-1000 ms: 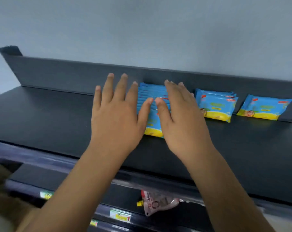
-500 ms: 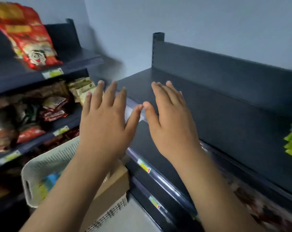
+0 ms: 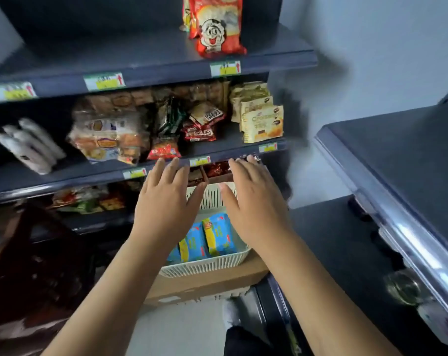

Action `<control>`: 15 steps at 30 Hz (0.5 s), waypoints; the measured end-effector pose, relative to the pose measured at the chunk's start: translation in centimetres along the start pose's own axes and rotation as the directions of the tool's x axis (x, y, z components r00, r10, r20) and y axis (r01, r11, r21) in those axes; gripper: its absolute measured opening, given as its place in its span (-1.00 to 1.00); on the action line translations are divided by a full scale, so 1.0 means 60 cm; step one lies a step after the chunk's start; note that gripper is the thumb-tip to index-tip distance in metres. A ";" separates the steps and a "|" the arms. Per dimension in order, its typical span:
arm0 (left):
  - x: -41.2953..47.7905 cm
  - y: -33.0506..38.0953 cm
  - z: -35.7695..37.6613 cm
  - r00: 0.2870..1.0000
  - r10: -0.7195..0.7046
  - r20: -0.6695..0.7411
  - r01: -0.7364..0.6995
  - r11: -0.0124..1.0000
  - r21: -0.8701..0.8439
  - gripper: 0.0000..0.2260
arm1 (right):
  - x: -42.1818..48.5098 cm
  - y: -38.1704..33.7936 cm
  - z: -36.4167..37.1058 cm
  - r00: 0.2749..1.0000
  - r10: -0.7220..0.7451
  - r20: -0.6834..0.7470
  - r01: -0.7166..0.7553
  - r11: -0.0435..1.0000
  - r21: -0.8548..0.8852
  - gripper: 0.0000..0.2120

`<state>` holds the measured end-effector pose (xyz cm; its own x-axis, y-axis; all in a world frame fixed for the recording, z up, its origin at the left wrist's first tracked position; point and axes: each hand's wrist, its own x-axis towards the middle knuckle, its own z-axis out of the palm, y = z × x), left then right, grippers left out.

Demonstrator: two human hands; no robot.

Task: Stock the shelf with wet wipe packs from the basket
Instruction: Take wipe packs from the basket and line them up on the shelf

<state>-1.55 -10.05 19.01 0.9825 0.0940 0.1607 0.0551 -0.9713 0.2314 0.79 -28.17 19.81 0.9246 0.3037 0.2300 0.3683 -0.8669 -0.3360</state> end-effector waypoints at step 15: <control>0.099 -0.154 0.359 0.750 -0.147 0.645 0.258 0.963 -0.080 -0.29 | 0.070 0.122 0.378 0.714 0.383 0.587 -0.431 0.900 -0.063 -0.57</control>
<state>7.61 -5.24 -2.84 0.8436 0.0727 -0.5320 0.2921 -0.8936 0.3410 9.58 -24.25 -2.40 0.8580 0.1166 -0.5003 -0.0735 -0.9360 -0.3442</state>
